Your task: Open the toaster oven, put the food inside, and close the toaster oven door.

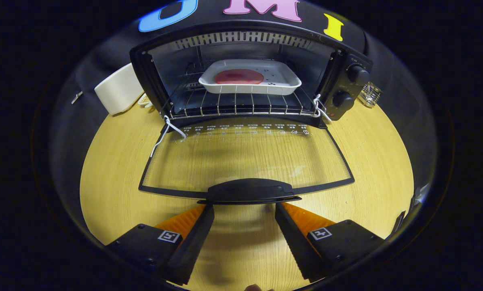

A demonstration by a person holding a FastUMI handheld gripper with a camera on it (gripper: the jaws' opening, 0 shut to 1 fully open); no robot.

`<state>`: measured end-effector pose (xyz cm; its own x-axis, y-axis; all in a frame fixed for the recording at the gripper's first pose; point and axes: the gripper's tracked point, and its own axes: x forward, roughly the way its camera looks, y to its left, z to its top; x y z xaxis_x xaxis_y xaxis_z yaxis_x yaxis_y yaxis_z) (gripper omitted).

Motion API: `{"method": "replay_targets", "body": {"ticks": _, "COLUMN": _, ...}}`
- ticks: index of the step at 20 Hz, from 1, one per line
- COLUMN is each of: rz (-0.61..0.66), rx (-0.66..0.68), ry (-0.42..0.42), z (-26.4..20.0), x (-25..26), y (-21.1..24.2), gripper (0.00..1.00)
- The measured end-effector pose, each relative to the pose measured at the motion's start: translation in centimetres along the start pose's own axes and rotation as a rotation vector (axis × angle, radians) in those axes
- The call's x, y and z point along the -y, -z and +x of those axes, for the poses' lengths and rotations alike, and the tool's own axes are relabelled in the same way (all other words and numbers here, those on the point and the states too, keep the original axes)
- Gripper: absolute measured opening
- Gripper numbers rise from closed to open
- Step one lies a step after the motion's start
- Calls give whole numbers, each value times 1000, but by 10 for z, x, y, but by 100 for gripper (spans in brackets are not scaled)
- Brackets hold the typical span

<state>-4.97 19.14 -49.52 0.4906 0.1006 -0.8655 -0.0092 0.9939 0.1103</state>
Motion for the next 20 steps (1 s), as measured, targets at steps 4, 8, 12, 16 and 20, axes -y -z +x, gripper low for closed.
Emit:
{"method": "replay_targets", "body": {"ticks": 4, "rz": 9, "rx": 27, "ry": -22, "z": -13, "x": 0, "y": -5, "gripper": 99}}
{"method": "replay_targets", "body": {"ticks": 8, "rz": 15, "rx": 70, "ry": -41, "z": -27, "x": 0, "y": -13, "gripper": 99}}
{"method": "replay_targets", "body": {"ticks": 12, "rz": 24, "rx": 115, "ry": -57, "z": -42, "x": -1, "y": -23, "gripper": 99}}
{"method": "replay_targets", "body": {"ticks": 16, "rz": -9, "rx": 201, "ry": -57, "z": -57, "x": 2, "y": -49, "gripper": 99}}
{"method": "replay_targets", "body": {"ticks": 20, "rz": -25, "rx": 276, "ry": -67, "z": -71, "x": 1, "y": -82, "gripper": 99}}
